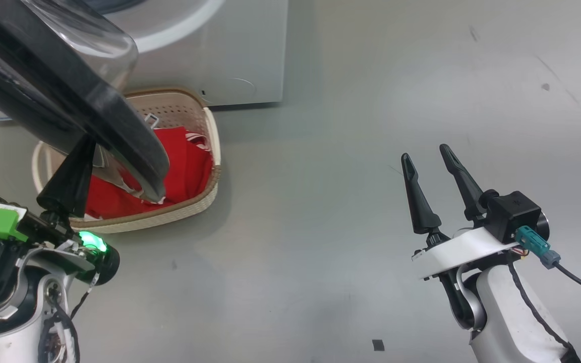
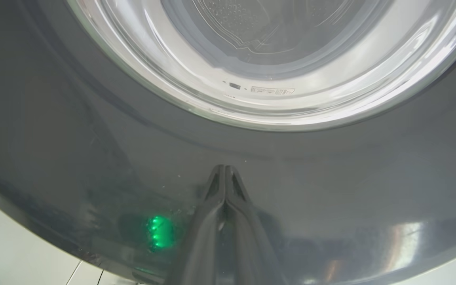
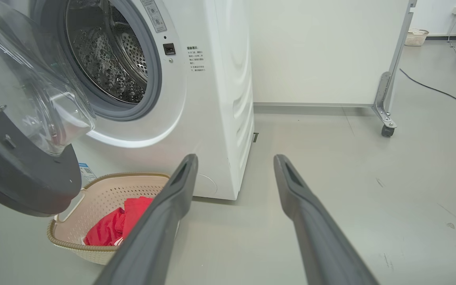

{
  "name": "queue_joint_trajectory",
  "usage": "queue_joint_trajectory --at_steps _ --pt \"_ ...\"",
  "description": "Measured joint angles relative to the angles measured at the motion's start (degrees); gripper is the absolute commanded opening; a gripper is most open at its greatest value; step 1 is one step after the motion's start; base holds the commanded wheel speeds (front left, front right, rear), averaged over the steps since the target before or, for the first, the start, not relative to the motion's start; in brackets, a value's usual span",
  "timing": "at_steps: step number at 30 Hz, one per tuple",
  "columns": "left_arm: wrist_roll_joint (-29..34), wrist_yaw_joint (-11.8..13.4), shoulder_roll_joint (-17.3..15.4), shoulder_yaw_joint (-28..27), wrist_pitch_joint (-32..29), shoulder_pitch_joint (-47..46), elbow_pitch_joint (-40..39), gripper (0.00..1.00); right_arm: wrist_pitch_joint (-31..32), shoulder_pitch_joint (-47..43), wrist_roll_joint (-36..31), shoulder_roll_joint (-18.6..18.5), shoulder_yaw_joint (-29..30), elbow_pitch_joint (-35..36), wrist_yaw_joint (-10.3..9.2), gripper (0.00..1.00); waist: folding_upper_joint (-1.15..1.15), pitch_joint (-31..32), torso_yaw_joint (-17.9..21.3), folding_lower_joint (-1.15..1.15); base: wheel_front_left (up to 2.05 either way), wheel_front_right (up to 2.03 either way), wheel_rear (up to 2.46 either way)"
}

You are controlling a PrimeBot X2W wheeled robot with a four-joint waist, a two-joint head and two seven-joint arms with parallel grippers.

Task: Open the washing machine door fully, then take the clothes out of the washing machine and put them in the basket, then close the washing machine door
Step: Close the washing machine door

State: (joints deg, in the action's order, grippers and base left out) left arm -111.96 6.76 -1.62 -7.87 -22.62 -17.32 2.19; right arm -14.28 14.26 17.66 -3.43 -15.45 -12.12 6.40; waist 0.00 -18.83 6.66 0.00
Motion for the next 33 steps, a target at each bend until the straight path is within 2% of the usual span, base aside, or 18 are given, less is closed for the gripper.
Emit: queue_joint_trajectory --at_steps 10,20,27,33 --pt "0.12 0.01 -0.01 -0.41 2.35 -3.30 0.24 0.00 0.00 0.60 0.97 0.22 -0.26 0.56 0.00 1.00 0.00 -2.64 6.06 0.00 0.00 0.00 0.00" --pt "3.04 0.02 -0.63 -1.41 6.68 -7.59 1.63 0.00 0.00 0.85 2.54 0.43 -0.66 0.98 -0.02 1.00 0.00 -4.92 10.78 0.00 0.00 0.00 0.00" --pt "3.05 0.03 -0.55 -1.68 8.66 -10.99 3.67 0.00 0.00 0.87 3.50 0.60 -0.32 1.82 -0.69 1.00 0.00 -6.16 12.31 0.00 0.00 0.00 0.00" --pt "3.18 -0.03 -0.51 -0.38 8.65 -11.90 6.16 0.00 0.00 1.00 3.50 0.66 0.88 2.18 -1.37 1.00 0.00 -5.73 11.84 0.00 0.00 0.00 0.00"
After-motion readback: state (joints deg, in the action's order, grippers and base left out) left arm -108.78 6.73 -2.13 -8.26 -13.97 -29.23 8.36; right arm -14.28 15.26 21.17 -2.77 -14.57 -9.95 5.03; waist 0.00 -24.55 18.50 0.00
